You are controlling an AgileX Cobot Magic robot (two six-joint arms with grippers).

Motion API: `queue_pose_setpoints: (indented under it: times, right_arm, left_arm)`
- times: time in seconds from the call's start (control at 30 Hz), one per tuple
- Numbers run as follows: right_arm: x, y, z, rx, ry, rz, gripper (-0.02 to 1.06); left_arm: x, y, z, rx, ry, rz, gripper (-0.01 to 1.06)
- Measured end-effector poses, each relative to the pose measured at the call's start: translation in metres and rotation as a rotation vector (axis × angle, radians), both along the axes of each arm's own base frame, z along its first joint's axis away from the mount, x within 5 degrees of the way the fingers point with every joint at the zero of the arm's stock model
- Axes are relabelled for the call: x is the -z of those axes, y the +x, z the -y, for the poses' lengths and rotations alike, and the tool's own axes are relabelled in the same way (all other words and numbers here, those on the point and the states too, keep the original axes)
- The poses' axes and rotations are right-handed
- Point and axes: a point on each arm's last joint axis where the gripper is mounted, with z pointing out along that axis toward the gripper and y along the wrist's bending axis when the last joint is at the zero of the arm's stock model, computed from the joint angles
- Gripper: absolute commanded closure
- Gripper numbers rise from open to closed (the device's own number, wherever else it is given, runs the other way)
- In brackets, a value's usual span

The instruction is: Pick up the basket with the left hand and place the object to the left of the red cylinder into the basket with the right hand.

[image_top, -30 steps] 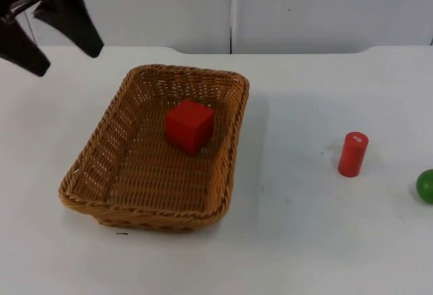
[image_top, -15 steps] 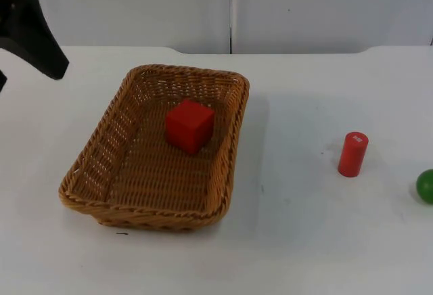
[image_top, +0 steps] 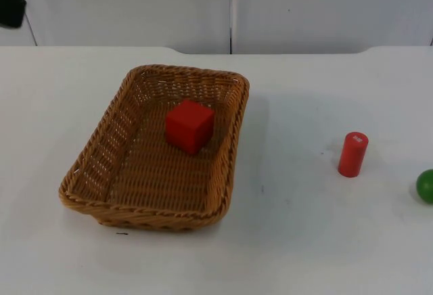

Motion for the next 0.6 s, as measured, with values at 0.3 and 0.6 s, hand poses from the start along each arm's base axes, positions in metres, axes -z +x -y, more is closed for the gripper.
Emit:
queue_pose_setpoints:
  times: [0.3,0.6]
  right_arm:
    - [0.029,-0.003,0.007,0.041,0.057,0.002,0.27]
    - [0.026,-0.027,0.034,0.047,0.141,0.060,0.27]
  left_arm:
    - [-0.036,-0.067,0.009,0.095,0.039,0.297,0.30]
    - [-0.030,-0.109,0.001,0.068,0.057,0.399,0.30]
